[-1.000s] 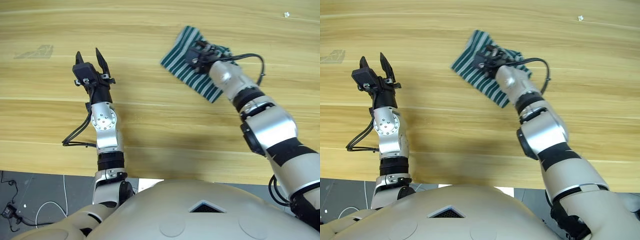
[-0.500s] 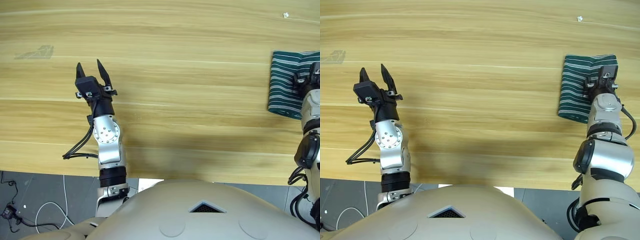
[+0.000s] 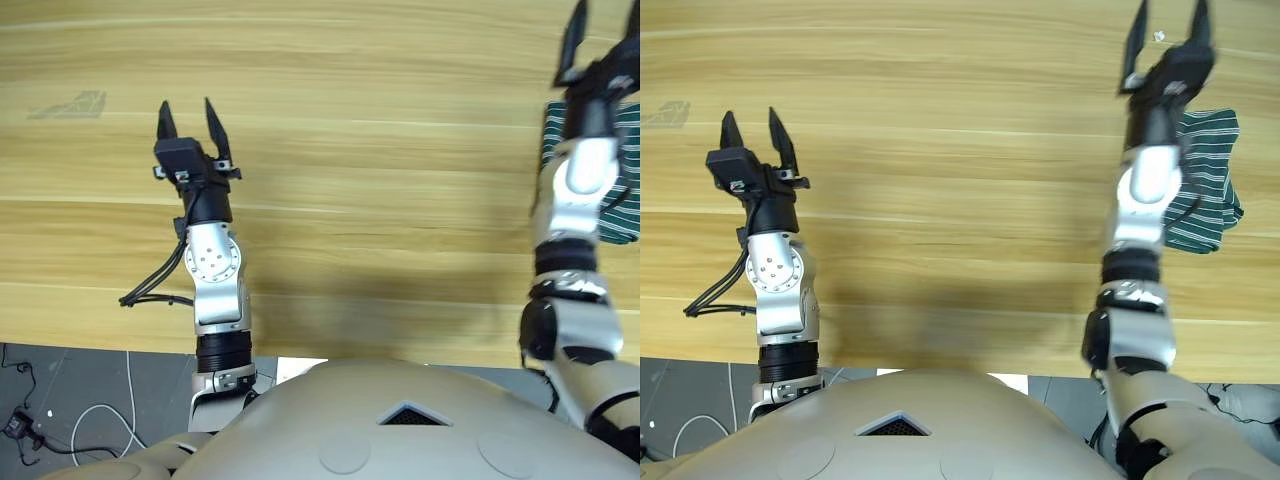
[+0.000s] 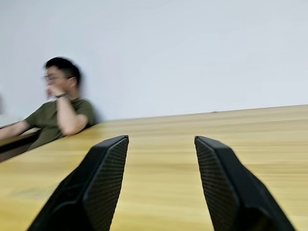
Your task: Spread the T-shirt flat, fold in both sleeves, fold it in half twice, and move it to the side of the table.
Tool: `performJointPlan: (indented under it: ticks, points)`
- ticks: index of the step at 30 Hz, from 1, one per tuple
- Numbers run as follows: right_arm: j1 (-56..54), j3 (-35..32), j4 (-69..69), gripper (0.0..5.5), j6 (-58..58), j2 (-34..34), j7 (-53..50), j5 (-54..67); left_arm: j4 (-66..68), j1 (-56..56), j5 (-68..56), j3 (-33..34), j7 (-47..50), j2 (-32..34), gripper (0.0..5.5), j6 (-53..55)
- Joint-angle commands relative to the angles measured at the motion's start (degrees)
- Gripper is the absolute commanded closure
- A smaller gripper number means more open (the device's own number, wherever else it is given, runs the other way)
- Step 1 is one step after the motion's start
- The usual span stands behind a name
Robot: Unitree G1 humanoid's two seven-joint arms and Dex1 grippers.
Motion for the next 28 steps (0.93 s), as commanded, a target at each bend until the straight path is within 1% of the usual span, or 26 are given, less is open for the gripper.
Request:
performJointPlan:
  ticks: [1,4,6,9,14,22,28]
  points:
    - [5.5,1.8,-6.8,2.69,-0.7,6.1,-1.6,0.3,-1.9,-3.6,0.7,-4.6,-3.9,0.4,2.95,-0.3]
    - [5.7,3.7,-6.0,2.69,-2.1,8.4,-1.9,-2.1,1.8,-4.2,1.9,-5.1,-2.7,-0.2,2.95,-1.9]
    - [5.2,4.9,-2.7,2.69,-3.2,8.4,-2.4,-5.0,5.3,-2.7,7.3,-7.5,-1.4,1.6,2.95,-5.8]
    - [3.5,5.6,0.6,2.69,-5.5,7.8,-1.6,-5.9,8.7,-2.2,11.9,-8.0,1.3,3.1,2.95,-9.2]
    - [1.7,5.6,4.7,2.69,-9.9,6.7,-1.0,-5.9,11.3,-3.6,11.5,-7.0,4.4,2.0,2.95,-10.1]
    - [-0.5,4.4,10.0,2.69,-13.3,4.9,0.4,-4.3,10.3,-2.7,12.7,-7.9,7.1,0.5,2.95,-9.4]
    - [-1.4,4.3,10.1,2.69,-16.1,5.0,3.2,-1.8,9.8,-3.9,13.5,-8.4,7.1,0.7,2.95,-8.9]
